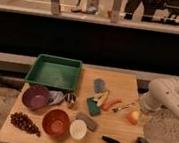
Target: Place apple in red bowl
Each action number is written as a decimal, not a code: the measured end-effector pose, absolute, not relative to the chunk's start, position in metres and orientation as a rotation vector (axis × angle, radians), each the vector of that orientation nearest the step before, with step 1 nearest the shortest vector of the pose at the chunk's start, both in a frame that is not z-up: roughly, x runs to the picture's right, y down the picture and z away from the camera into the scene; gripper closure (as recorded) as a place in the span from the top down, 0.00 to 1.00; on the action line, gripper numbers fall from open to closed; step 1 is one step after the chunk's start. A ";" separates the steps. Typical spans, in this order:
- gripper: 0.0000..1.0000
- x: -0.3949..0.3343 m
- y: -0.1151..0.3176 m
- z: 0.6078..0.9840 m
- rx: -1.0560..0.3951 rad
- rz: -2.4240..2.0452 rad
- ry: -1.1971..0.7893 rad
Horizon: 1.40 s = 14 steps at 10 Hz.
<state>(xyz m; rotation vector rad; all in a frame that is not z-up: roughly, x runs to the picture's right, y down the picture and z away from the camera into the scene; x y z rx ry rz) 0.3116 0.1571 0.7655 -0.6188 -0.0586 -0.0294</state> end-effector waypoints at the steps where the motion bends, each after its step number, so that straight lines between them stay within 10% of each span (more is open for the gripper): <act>1: 0.80 0.313 0.157 0.767 -0.620 -0.033 -0.060; 14: 0.80 0.327 0.180 0.810 -0.665 -0.082 -0.090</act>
